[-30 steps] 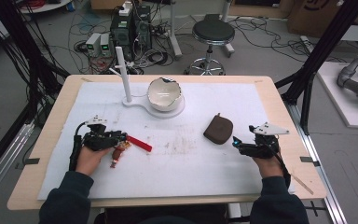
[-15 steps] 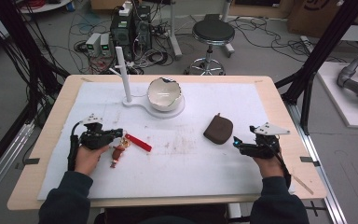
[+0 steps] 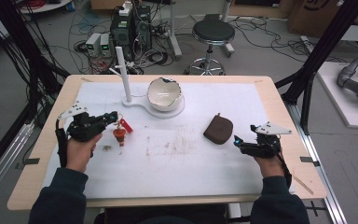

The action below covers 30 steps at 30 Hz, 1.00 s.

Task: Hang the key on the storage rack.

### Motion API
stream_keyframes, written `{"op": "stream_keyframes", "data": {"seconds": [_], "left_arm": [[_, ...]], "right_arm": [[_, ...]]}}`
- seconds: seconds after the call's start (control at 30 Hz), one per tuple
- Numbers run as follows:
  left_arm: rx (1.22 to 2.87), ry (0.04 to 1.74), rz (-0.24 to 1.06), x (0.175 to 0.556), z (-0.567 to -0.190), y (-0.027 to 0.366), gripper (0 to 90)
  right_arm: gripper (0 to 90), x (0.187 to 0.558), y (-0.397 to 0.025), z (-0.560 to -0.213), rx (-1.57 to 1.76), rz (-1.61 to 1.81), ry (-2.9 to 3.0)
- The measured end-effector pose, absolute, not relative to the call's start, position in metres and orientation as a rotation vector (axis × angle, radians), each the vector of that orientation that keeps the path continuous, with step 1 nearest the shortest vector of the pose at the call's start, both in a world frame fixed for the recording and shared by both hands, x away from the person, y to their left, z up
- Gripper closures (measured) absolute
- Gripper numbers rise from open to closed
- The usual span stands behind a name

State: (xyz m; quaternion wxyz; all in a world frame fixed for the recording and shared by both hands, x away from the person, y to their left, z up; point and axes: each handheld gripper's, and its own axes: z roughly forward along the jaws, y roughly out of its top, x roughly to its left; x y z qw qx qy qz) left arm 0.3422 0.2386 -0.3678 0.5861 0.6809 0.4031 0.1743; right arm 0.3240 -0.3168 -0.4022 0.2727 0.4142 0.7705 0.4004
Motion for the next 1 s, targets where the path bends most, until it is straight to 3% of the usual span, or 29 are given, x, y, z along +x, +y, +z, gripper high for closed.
{"op": "stream_keyframes", "data": {"seconds": [0.57, 1.0], "left_arm": [[1.51, 0.891, 0.487, 0.4, -0.274, 0.25, 88.1], [1.484, 0.95, 0.417, 0.448, -0.275, 0.251, 88.0]], "right_arm": [[21.5, 0.327, -0.308, -0.395, 1.091, 1.135, 2.063], [21.5, 0.328, -0.308, -0.393, 1.085, 1.162, 2.068]]}}
